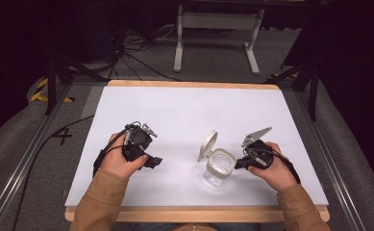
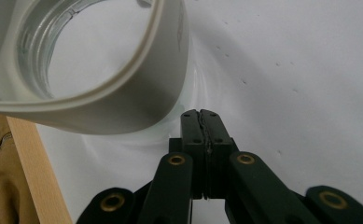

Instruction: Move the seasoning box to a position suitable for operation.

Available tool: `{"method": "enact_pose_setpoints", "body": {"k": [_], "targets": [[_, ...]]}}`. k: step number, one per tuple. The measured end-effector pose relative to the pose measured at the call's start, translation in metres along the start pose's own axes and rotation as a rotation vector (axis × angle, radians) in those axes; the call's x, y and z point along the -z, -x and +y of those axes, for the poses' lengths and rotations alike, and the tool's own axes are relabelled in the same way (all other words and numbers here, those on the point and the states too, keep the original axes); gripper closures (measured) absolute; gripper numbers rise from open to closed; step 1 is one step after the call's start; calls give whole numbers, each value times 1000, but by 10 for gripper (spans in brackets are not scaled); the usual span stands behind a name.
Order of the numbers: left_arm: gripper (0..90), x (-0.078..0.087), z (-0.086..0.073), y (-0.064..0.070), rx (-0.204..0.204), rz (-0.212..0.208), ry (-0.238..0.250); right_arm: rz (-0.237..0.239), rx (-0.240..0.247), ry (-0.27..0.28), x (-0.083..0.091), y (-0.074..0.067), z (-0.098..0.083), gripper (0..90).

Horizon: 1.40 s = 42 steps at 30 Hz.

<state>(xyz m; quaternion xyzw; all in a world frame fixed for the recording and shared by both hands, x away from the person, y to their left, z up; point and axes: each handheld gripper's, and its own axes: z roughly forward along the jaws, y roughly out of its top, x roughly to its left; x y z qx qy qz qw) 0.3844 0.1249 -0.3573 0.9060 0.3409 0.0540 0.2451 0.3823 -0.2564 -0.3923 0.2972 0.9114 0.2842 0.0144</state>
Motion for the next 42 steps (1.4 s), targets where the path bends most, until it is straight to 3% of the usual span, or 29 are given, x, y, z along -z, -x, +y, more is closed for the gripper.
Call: {"method": "enact_pose_setpoints", "body": {"k": [10,29,42], "targets": [[278,0,0,0,3,-1,-4,-8,7,-4,-1,-1,0,900],[278,1,0,0,-2,1,-3,96,95,-120,-10,-23,4,900],[277,1,0,0,-5,-2,2,151,136,-147,-14,-33,7,900]]}}
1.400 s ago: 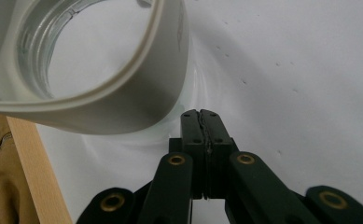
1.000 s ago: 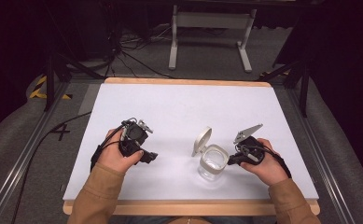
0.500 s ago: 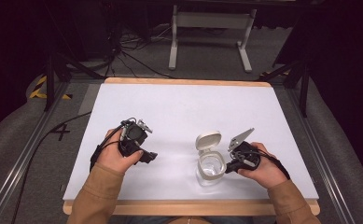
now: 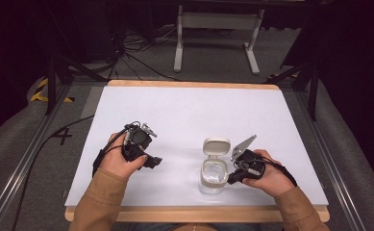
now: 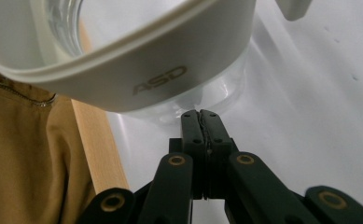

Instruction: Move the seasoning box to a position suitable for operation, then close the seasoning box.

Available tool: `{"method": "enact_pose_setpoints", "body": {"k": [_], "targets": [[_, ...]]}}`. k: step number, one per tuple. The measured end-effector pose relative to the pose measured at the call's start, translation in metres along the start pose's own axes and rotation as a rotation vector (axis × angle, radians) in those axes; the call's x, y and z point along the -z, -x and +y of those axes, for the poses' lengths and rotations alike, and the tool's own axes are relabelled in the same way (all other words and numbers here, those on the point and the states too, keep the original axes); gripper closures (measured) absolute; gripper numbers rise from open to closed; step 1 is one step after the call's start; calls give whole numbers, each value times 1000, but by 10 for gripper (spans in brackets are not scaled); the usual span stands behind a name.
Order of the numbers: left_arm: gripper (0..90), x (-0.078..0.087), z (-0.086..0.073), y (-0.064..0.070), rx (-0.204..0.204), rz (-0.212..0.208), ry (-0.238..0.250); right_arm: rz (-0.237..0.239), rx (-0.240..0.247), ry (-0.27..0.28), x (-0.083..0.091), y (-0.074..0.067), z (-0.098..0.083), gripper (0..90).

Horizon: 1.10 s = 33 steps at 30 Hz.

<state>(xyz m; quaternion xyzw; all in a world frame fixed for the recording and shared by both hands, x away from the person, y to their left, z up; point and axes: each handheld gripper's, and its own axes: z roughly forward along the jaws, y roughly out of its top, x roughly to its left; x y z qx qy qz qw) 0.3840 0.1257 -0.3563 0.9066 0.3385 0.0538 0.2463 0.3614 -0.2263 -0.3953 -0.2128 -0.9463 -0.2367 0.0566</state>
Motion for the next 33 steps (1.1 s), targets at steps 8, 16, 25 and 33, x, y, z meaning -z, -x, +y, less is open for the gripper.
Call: {"method": "enact_pose_setpoints", "body": {"k": [8,16,25,33], "targets": [[277,1,1,-1,-3,1,9,-15,-10,18,4,1,-2,900],[277,0,3,0,-4,-5,0,-116,-61,133,26,2,-7,900],[277,-1,3,-1,-7,-4,-1,-178,-111,278,43,6,-11,900],[277,0,2,1,-7,-1,5,-213,-130,413,55,6,-14,900]]}}
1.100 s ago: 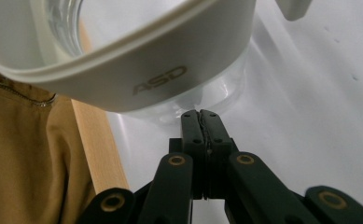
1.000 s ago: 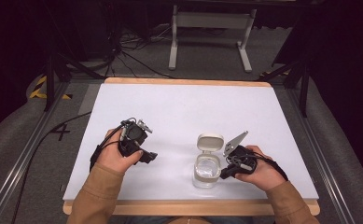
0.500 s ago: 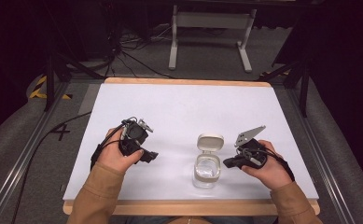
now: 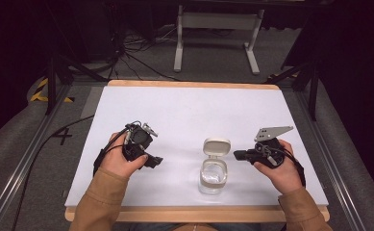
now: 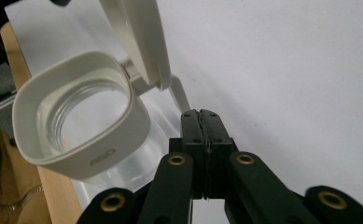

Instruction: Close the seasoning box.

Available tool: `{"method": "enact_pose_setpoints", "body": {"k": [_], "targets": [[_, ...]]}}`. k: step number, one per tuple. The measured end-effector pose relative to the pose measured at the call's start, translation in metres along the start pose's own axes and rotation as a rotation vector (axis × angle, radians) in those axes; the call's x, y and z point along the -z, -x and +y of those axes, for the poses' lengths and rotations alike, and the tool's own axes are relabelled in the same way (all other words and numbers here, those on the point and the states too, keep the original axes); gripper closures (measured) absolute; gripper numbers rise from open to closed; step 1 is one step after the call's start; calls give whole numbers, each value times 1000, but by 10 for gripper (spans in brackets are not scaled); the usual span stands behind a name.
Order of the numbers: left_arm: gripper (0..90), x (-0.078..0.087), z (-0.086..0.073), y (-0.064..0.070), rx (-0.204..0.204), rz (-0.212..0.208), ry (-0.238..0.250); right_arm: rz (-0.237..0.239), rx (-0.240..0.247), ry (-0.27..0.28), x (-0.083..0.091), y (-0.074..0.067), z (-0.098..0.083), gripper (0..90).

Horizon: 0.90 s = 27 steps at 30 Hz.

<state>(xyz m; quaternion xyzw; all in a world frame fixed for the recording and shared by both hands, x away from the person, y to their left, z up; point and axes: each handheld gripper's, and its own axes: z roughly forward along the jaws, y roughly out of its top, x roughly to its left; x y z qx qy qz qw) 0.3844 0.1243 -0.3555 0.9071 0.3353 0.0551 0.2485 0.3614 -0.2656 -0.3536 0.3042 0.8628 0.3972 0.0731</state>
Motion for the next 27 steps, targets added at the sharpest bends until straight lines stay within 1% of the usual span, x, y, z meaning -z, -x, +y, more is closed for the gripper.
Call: {"method": "enact_pose_setpoints", "body": {"k": [1,3,4,6,7,8,9,10,13,17,19,21,23,25,27], "targets": [[277,0,-1,0,6,-2,-3,-1,-3,16,1,1,0,900],[278,0,-1,0,2,1,-1,-4,-8,45,2,2,1,900],[278,0,-2,0,11,3,-5,-7,-12,51,2,2,1,900],[279,1,-4,-1,14,1,-2,-11,-14,68,2,4,2,900],[279,1,-5,-1,14,9,5,-15,-12,75,2,5,3,900],[279,2,-7,-1,20,8,8,-16,-11,85,1,6,3,900],[280,3,-8,-1,24,11,3,-14,-15,94,1,6,4,900],[280,4,-10,-2,22,14,6,-9,-17,103,1,7,5,900],[280,6,-13,-2,34,17,9,0,-18,127,1,10,8,900],[280,8,-19,-3,46,21,10,6,-17,140,0,11,11,900],[280,10,-23,-3,55,29,7,10,-7,150,-2,12,14,900],[280,11,-24,-3,61,29,4,13,-10,153,-2,12,15,900],[280,12,-27,-4,65,32,7,13,1,153,-4,13,17,900],[280,14,-28,-4,69,38,9,18,-1,155,-6,12,19,900],[280,15,-30,-4,71,37,12,16,6,149,-7,12,20,900]]}}
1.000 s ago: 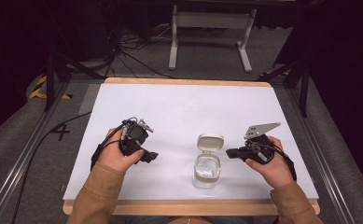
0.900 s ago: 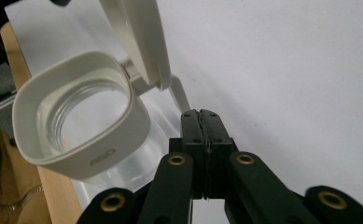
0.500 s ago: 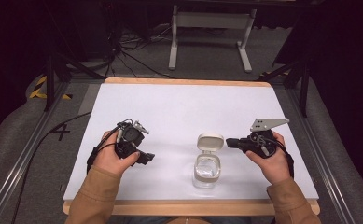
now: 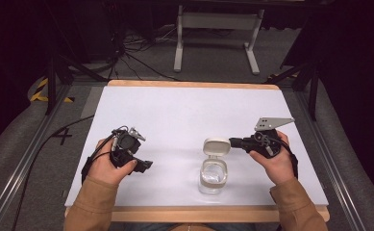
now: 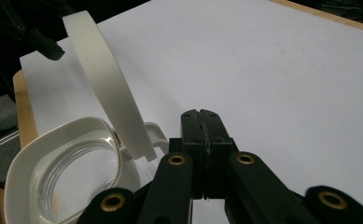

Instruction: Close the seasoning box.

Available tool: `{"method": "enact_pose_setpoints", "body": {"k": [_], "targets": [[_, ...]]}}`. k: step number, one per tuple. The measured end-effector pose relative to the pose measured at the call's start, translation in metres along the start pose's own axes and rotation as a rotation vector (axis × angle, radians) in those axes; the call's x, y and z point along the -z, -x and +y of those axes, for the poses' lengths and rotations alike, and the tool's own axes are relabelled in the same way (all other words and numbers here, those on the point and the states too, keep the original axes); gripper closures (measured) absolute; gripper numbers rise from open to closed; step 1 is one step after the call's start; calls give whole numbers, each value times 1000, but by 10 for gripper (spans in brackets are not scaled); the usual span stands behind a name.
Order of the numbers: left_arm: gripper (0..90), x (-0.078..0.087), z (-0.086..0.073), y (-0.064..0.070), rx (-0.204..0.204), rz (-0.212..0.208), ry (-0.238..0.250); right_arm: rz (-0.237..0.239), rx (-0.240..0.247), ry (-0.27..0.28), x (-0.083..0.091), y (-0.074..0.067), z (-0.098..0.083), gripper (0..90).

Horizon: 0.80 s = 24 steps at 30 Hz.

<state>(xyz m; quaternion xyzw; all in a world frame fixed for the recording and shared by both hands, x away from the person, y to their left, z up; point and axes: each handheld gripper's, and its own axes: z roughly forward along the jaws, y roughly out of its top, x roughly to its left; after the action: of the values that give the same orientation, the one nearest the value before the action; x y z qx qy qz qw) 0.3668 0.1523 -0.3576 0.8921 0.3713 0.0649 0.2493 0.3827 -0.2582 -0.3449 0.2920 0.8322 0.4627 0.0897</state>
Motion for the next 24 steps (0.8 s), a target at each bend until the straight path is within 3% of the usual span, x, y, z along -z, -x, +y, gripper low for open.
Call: {"method": "enact_pose_setpoints", "body": {"k": [24], "targets": [[278,-3,4,1,-16,-7,-8,31,37,21,6,-12,5,900]]}}
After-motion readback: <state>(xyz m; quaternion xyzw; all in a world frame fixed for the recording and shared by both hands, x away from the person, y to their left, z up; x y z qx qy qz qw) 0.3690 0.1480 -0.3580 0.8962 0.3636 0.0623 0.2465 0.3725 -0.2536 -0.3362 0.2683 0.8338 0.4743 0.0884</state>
